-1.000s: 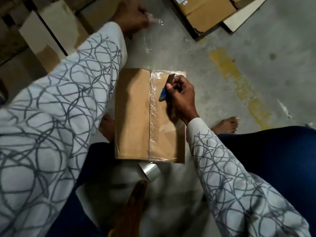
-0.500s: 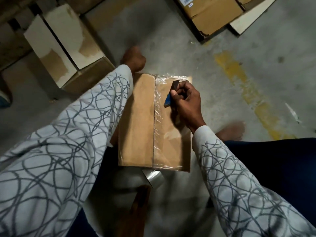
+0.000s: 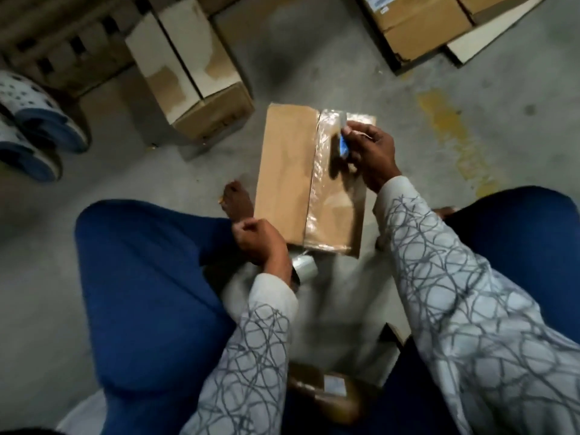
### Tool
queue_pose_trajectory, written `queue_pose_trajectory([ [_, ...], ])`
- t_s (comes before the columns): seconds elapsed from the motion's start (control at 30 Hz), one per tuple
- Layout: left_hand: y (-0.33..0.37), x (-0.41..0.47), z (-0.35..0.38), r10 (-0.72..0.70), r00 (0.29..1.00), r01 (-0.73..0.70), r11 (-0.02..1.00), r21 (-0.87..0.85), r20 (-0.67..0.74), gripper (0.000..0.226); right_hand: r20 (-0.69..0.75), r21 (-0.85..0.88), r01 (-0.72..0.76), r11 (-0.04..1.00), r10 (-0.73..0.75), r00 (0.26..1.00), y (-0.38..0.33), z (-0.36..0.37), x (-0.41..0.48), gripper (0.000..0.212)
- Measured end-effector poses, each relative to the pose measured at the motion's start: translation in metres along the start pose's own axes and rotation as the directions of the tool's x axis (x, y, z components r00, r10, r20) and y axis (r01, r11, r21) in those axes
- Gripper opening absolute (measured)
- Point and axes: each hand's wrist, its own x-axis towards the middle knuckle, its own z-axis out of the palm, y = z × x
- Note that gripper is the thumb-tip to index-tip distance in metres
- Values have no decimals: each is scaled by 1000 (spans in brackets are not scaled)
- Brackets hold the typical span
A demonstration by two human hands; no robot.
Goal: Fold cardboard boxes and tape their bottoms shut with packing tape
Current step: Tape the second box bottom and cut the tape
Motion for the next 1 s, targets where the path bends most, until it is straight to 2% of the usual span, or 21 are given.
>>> queue_pose_trajectory([
  [0.03, -21, 0, -14, -157, 986, 150, 982, 116, 55, 23, 6, 20, -22, 1000, 21, 1000, 2, -2, -9, 31],
  [0.07, -43, -1, -25, -247, 960, 214, 951, 223, 131, 28, 12, 21, -34, 999, 34, 999, 5, -4, -25, 31],
  [0.1, -59, -3, -30, -270, 940, 198, 929, 313, 210, 31, 24, 24, -58, 998, 58, 998, 12, -6, -41, 29],
  [0.13, -72, -8, -31, -248, 925, 124, 914, 387, 287, 31, 40, 43, -96, 994, 94, 995, 21, -9, -61, 26],
  [0.2, -71, -24, -32, -184, 857, -111, 847, 520, 482, 37, 66, 158, -211, 965, 203, 977, 42, -12, -96, 21],
  [0.27, -74, -35, -36, -68, 815, -291, 811, 508, 575, 41, 34, 249, -302, 920, 303, 952, 61, -15, -138, 11],
  [0.3, -77, -37, -39, -4, 808, -344, 809, 477, 589, 37, -1, 242, -334, 911, 344, 939, 68, -16, -157, 6],
  [0.33, -81, -37, -41, 42, 813, -359, 821, 443, 581, 31, -30, 219, -352, 910, 367, 930, 72, -17, -173, 4],
  [0.43, -90, -31, -43, 63, 813, -327, 872, 364, 579, 18, -35, 194, -349, 917, 362, 931, 81, -21, -203, 27],
  [0.57, -84, -26, -53, 31, 752, -338, 876, 345, 658, 10, -26, -26, -189, 982, 188, 982, 73, -21, -215, 37],
  [0.67, -82, -23, -57, 65, 695, -393, 868, 302, 716, 6, 43, -210, -109, 972, 121, 992, 68, -24, -215, 44],
  [0.73, -80, -26, -59, 56, 677, -395, 869, 299, 733, 6, 84, -330, -57, 942, 89, 993, 77, -27, -208, 39],
  [0.8, -81, -27, -59, -18, 668, -287, 916, 280, 744, 14, 85, -468, -14, 884, 61, 995, 89, -30, -200, 37],
  [0.87, -85, -23, -58, -93, 655, -165, 951, 262, 750, 21, 99, -599, 10, 801, 62, 993, 97, -30, -199, 43],
  [0.93, -95, -19, -53, -149, 650, -78, 962, 261, 745, 16, 161, -719, 84, 690, 47, 986, 101, -27, -201, 47],
  [1.0, -100, -21, -54, -183, 624, -29, 966, 256, 760, 25, 234, -790, 171, 589, 33, 972, 105, -23, -203, 46],
])
